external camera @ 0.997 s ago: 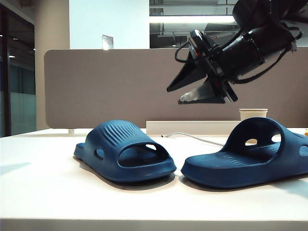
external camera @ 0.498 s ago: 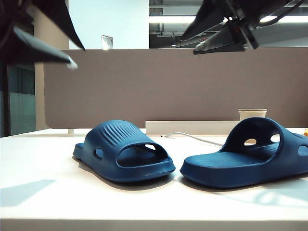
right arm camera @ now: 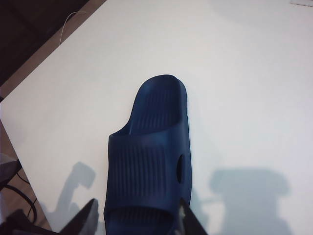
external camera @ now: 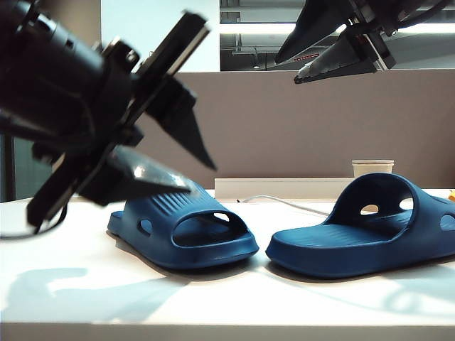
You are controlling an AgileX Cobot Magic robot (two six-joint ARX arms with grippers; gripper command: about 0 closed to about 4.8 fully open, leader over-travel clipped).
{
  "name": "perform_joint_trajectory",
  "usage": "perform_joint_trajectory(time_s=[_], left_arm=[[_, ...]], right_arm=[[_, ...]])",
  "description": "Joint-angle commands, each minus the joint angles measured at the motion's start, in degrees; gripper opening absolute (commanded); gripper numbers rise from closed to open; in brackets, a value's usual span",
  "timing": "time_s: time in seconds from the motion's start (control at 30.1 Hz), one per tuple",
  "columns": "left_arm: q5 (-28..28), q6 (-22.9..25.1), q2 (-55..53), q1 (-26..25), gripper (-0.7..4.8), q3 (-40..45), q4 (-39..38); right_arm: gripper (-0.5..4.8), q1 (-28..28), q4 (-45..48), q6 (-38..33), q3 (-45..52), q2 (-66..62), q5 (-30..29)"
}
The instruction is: Interlock the pair of blue slippers on the table with their fronts facing up.
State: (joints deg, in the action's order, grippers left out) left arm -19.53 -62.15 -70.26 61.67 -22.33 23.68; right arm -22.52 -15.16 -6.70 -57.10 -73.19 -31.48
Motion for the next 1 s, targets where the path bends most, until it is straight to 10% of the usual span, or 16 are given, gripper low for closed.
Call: perform_joint_trajectory(time_s=[0.03, 0.33, 0.7, 1.0], left_arm=[[-3.63, 15.82, 0.22, 1.73, 1.24, -2.29, 0.04], [-18.86, 36.98, -0.11, 3.72, 1.95, -10.05, -17.73], [-20.79, 58.73, -1.20, 3.72, 2.29, -10.14, -19.52], [-21.97, 67.56, -6.47, 3.72, 2.29, -12.22, -19.80]], right_arm=[[2.06, -0.09, -0.17, 0.83, -0.24, 0.26, 0.17], [2.06, -0.09, -0.13, 0.98, -0.24, 0.26, 0.98], [2.06, -0.09, 0.00, 0.98, -0.24, 0.26, 1.60], [2.06, -0.11, -0.11, 0.98, -0.24, 0.26, 1.60]])
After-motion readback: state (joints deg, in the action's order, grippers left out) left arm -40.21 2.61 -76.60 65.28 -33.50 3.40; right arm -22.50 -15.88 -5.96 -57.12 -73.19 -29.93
